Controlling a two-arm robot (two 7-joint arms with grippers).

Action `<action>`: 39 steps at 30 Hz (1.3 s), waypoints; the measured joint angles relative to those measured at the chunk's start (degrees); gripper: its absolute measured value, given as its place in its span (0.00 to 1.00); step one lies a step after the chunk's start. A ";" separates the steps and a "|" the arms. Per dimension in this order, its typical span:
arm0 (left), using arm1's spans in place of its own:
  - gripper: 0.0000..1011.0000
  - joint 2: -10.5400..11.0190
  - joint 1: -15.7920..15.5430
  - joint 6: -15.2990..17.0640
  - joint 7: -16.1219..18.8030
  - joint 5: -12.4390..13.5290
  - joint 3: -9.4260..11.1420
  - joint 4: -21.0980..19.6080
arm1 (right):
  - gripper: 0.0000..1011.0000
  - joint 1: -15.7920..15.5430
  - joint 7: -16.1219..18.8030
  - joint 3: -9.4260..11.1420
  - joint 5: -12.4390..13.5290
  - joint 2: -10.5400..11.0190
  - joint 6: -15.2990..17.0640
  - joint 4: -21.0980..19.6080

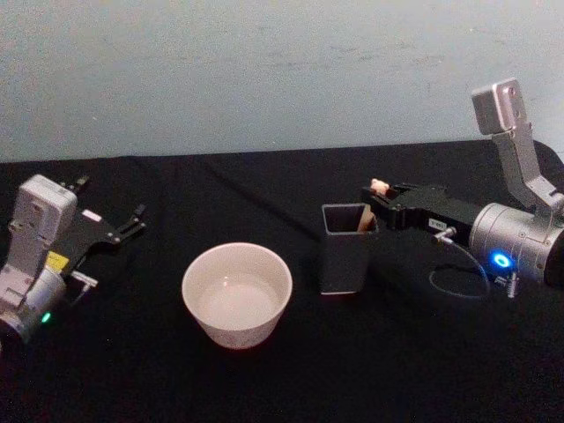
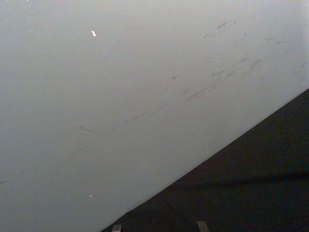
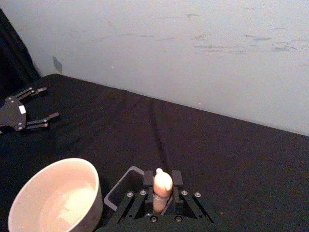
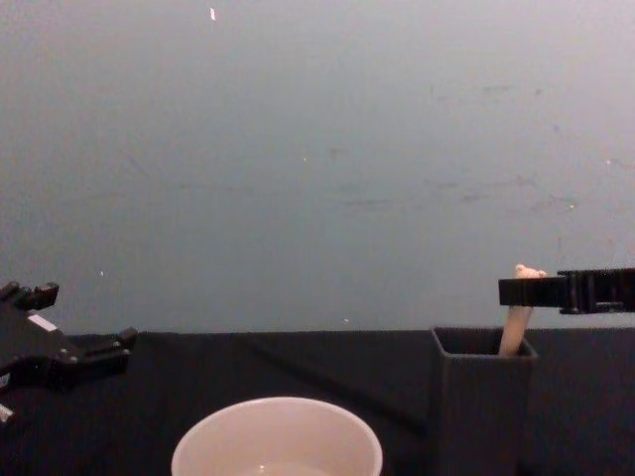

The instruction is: Pick up the stirring spoon with one hand, stir inside the cup, then place it back in its original position.

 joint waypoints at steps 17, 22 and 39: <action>0.99 0.00 0.00 0.00 0.00 0.00 0.00 0.00 | 0.22 -0.14 -0.09 0.15 -0.40 -0.08 -0.27 0.08; 0.99 0.00 0.00 0.00 0.00 0.00 0.00 0.00 | 0.22 -0.11 -0.05 0.15 -0.29 -0.06 -0.29 0.06; 0.99 0.00 0.00 0.00 0.00 0.00 0.00 0.00 | 0.58 -0.07 0.04 0.15 -0.19 0.02 -0.32 -0.01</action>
